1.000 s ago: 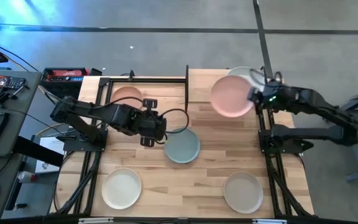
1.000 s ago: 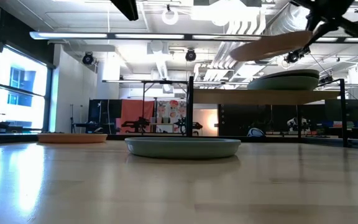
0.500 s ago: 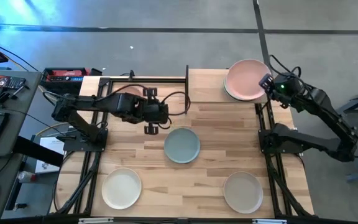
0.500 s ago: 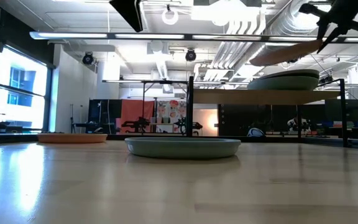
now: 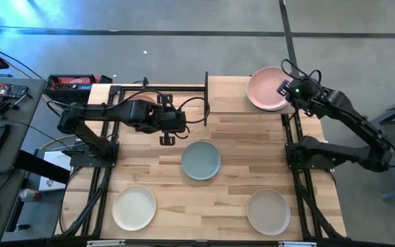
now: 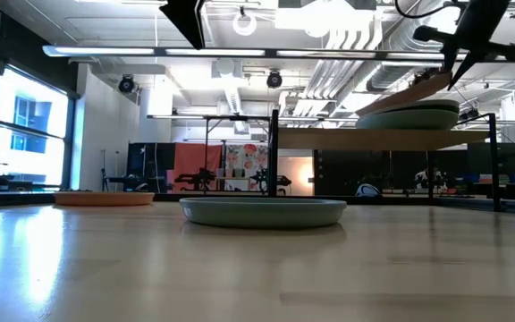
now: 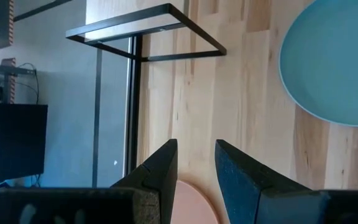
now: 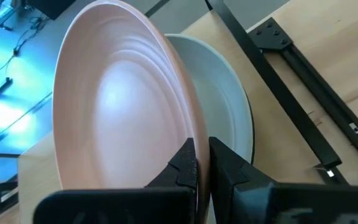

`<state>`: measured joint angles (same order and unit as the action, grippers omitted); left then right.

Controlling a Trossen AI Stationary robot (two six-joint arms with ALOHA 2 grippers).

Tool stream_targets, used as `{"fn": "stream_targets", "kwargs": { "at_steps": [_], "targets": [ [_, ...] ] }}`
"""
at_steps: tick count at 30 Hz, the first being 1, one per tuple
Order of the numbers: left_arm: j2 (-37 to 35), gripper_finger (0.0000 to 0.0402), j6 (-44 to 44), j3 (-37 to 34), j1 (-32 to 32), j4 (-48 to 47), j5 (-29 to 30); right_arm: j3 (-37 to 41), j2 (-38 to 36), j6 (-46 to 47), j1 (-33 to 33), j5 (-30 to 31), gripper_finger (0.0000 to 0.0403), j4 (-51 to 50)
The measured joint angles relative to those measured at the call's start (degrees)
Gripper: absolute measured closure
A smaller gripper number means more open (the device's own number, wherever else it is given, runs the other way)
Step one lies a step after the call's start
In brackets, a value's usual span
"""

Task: Place and stack plates onto a shelf
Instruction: Stack the light orange plate on top of the white stacked plates on the shelf

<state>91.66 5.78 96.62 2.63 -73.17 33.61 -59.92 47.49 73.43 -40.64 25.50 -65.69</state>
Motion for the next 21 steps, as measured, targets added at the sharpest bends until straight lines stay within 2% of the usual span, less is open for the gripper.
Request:
{"fn": "stream_targets", "kwargs": {
  "at_steps": [11,21],
  "targets": [
    [0.0,0.0304,-0.2,0.0,0.0,0.0,-0.5,0.0,1.3,0.5,-0.3,2.1,0.0402,0.0],
    [0.0,0.0304,-0.2,0.0,0.0,-0.1,-0.6,0.0,1.2,-0.3,-1.9,1.1,0.0402,0.2]
  ]
}}
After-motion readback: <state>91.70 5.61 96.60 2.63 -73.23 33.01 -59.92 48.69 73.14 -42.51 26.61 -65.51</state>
